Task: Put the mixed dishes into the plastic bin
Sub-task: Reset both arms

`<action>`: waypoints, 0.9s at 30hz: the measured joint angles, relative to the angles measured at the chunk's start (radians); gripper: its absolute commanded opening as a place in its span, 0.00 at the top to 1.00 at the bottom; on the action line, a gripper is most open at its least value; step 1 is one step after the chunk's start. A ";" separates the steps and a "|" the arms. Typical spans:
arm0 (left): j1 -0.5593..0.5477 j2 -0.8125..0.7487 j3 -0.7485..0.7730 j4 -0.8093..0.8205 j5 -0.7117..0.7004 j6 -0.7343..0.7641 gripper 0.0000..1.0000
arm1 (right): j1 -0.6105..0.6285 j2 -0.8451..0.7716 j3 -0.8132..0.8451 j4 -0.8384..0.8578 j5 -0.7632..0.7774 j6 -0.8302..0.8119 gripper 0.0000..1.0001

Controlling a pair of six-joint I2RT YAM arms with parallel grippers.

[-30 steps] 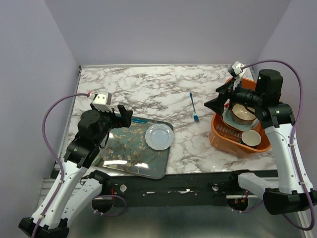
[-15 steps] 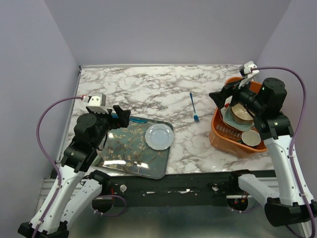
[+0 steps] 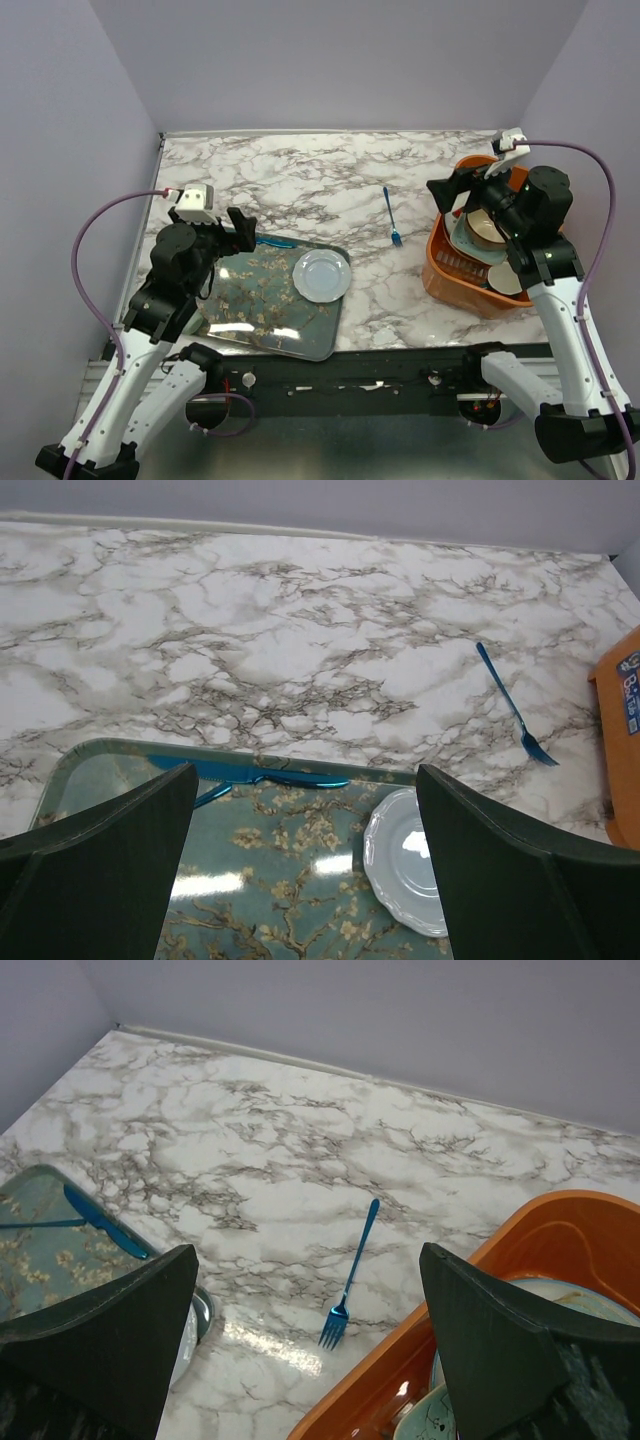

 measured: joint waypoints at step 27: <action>0.000 -0.087 -0.115 0.061 -0.047 0.081 0.01 | 0.000 -0.058 -0.068 0.072 0.026 -0.012 0.00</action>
